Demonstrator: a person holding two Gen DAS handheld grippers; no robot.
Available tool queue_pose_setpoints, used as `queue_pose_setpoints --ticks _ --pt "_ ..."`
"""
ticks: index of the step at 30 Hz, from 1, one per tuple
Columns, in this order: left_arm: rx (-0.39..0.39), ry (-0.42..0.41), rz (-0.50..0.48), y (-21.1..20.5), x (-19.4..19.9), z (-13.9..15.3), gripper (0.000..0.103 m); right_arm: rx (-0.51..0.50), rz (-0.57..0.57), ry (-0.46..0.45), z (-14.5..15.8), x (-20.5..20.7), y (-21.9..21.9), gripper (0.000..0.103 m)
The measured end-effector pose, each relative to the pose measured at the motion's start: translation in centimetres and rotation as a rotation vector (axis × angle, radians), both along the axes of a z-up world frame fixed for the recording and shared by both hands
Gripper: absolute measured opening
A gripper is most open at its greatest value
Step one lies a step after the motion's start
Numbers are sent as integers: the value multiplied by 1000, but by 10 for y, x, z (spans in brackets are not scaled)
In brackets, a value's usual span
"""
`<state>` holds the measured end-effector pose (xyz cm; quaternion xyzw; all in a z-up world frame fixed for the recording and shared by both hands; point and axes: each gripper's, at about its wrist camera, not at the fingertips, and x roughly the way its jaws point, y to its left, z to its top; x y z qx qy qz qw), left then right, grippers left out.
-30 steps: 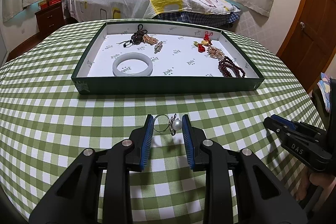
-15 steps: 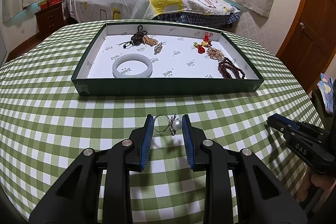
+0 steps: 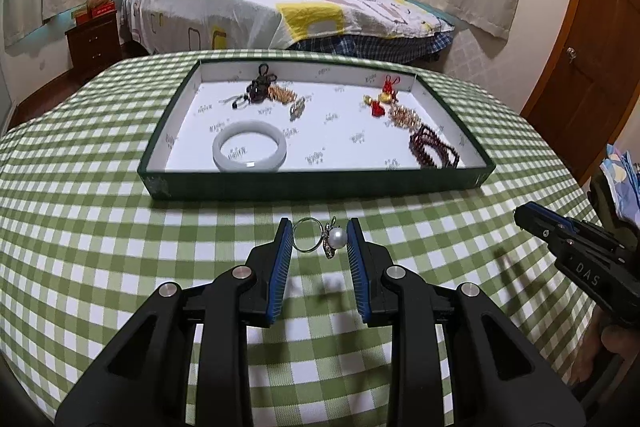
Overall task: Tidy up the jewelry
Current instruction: 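Carry the ring and brooch into the tray and open both grippers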
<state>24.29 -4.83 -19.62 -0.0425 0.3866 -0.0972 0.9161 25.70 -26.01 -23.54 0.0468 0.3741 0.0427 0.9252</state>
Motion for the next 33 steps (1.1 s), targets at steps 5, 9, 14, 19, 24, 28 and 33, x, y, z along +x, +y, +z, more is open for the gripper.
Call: queue_pose_setpoints --ticks 5,9,14,19,24,28,33 --pt "-6 -54 3 3 6 20 27 17 23 -81 29 9 7 11" --pt "-6 -105 5 5 18 37 27 19 54 -140 49 20 18 11" --pt "-3 -166 9 7 34 56 27 13 94 -208 68 36 34 11" --pt "-6 -200 4 2 58 62 27 22 127 -256 75 60 48 11" --pt "5 -208 -16 -11 87 52 27 29 147 -237 57 90 61 11" --pt "20 -167 -22 -18 109 28 27 30 155 -178 32 109 67 11" --pt "46 -102 -24 -20 126 -3 27 12 159 -111 5 128 70 11"
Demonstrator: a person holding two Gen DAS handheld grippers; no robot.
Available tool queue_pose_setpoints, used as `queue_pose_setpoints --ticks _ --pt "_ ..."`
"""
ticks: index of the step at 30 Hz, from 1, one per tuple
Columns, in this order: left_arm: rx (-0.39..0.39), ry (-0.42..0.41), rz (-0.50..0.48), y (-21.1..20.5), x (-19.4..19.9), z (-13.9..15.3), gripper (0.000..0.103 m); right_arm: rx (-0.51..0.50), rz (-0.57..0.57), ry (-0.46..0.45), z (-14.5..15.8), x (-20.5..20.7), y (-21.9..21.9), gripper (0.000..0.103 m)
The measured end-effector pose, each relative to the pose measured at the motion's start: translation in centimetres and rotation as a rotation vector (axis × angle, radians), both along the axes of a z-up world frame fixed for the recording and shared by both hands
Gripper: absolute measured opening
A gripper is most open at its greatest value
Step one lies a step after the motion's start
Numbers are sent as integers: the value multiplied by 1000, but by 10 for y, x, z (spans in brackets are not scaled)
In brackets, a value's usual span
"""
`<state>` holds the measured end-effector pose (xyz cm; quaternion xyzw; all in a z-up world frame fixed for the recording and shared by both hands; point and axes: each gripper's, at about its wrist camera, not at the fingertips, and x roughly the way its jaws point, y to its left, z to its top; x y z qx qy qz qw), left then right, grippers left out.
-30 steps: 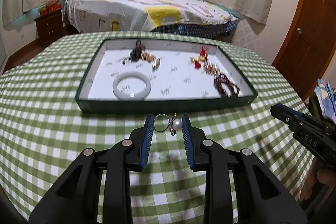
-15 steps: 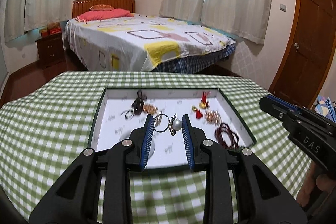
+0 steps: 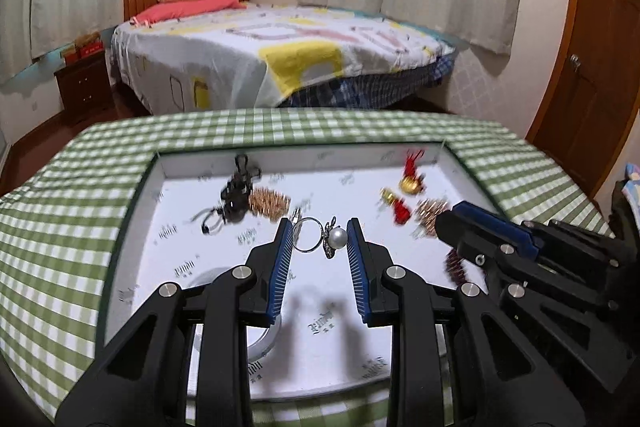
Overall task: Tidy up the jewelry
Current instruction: 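Carry the ring and brooch into the tray and open both grippers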
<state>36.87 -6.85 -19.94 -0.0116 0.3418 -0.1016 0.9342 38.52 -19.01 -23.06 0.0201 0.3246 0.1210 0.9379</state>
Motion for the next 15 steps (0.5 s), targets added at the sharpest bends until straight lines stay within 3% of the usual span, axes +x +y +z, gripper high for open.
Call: queue_pose_setpoints --ticks 5,15 --pt "4 58 0 1 11 -21 28 -7 0 43 -15 13 1 11" --pt "0 97 -18 -2 19 -26 27 -15 0 95 -29 20 0 12"
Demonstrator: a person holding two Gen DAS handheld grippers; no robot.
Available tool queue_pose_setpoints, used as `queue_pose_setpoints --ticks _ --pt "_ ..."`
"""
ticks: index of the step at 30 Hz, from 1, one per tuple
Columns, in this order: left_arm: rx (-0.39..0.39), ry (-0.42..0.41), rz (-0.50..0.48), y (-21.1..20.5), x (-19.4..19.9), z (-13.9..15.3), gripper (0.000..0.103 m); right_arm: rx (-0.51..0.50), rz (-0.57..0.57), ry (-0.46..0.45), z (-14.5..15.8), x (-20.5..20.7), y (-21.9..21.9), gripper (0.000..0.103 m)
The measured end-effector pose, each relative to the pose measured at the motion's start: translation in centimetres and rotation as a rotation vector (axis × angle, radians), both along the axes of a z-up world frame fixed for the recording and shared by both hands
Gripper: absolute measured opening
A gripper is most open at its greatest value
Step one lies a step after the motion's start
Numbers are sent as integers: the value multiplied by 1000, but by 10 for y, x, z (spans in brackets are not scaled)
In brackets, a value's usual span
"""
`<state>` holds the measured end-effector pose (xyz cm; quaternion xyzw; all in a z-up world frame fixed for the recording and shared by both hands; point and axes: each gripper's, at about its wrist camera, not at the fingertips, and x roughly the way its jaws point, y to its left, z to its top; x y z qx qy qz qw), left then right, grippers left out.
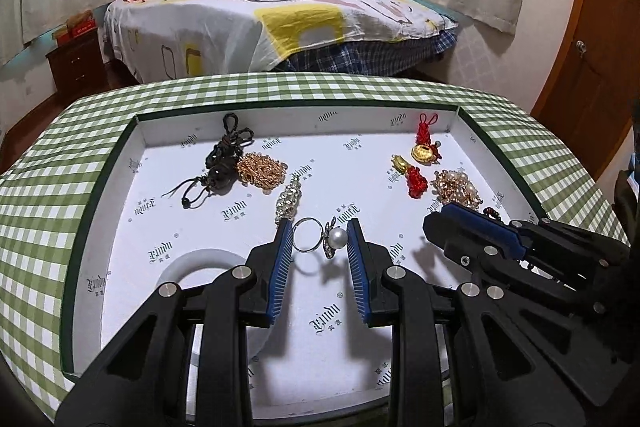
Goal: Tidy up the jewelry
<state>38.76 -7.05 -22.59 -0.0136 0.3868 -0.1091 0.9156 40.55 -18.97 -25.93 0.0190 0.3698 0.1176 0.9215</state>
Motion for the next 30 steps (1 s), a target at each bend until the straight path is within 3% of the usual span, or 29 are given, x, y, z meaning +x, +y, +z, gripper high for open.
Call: queue_pose_setpoints --ticks 10,15,19,21,23,26,30 --pt "1 13 7 0 2 -2 30 -13 -7 0 0 1 1 13" --pt "-8 10 27 3 0 -2 51 -5 -29 6 0 -2 -6 13" --pt "0 -1 32 5 -9 3 58 -1 -46 7 3 -8 -9 14" --pt "13 -12 49 7 -17 9 61 -4 -64 1 7 -14 -10 23" --pt "11 -15 68 12 -26 16 63 -4 -85 -13 13 -22 -13 41" --pt "4 -34 97 20 -42 32 77 4 -119 -48 29 -41 -19 57" --pt "14 -82 122 27 -74 60 86 -3 -136 -105 59 -76 -19 65"
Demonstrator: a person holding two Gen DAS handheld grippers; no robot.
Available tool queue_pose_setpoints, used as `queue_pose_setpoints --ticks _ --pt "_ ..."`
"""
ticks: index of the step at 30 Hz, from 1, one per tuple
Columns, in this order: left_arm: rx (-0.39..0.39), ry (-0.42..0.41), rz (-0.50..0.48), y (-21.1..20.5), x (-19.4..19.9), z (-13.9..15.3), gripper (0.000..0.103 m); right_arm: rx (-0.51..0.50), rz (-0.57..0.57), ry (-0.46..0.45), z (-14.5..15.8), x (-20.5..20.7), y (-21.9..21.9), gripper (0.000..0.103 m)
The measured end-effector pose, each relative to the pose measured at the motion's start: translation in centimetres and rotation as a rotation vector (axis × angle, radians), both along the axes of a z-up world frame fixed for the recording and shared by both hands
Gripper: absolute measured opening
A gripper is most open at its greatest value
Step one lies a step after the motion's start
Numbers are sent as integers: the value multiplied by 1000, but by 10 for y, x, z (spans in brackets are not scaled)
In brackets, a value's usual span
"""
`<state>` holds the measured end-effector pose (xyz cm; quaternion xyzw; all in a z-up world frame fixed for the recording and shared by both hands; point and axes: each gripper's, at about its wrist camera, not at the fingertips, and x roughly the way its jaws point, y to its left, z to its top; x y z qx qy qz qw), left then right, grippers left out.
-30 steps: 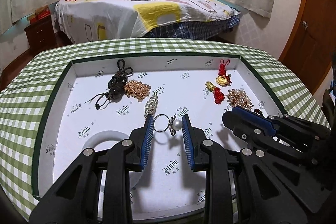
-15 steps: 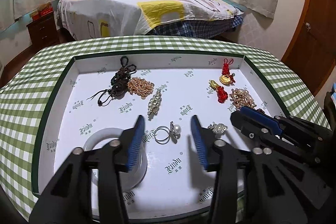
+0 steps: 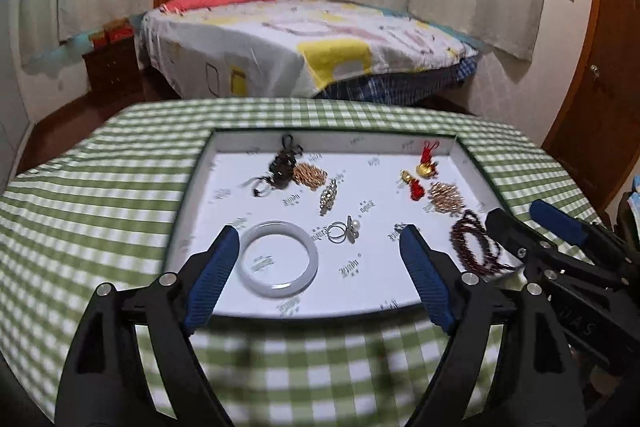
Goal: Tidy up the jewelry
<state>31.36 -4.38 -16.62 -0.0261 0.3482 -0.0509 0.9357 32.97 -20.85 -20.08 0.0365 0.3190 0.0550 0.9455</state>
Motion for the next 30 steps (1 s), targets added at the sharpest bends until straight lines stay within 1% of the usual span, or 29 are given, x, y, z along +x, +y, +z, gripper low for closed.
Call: queue_pose_setpoints --ticks 2,3,8,12,16,20,30 --pt "32 -30 39 3 -21 19 91 -11 -1 -24 15 -18 3 67" --pt "37 -41 46 3 -27 25 91 -13 -1 -35 22 -26 4 68" --pt "31 -134 78 15 -77 72 93 -32 14 -109 64 -68 12 71" --pt "42 -175 92 21 -107 97 95 -49 28 -181 97 -104 20 73" --pt "32 -200 115 29 -133 115 95 -51 41 -227 117 -128 24 73" --pt "25 -220 135 36 -150 124 95 -75 45 -260 126 -144 25 73" --pt "14 -224 143 41 -169 128 95 -73 41 -259 123 -157 24 73"
